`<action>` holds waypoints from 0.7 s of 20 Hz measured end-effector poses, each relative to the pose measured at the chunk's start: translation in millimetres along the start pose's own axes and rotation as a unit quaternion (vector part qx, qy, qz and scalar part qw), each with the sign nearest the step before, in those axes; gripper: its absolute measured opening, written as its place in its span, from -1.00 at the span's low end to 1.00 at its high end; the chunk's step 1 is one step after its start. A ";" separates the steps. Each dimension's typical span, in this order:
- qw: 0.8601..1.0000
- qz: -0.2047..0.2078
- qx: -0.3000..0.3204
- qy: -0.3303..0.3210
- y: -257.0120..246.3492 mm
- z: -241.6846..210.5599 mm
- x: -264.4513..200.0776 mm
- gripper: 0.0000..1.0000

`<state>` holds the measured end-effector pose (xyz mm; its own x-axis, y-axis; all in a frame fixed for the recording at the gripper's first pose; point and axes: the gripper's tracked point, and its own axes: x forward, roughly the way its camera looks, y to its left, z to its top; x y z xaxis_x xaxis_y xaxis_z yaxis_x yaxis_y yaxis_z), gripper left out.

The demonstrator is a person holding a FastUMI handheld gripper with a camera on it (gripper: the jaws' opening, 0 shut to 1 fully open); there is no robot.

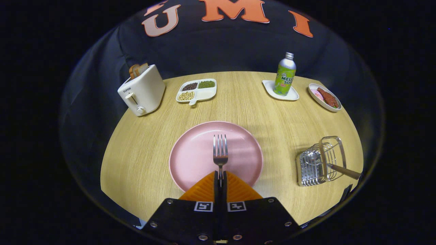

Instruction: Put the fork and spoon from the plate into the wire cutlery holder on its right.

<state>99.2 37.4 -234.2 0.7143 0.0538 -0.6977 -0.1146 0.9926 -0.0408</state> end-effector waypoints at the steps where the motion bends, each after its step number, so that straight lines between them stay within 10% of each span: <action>1: 1.000 -0.003 -0.004 -0.002 -7.7 5.1 -5.6 -0.98; 14: 0.998 -0.004 -0.050 0.035 -114.1 32.3 -58.2 -0.98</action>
<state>93.0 -75.5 -165.9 0.6653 0.0348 -0.7458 -0.1803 0.9768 -0.1152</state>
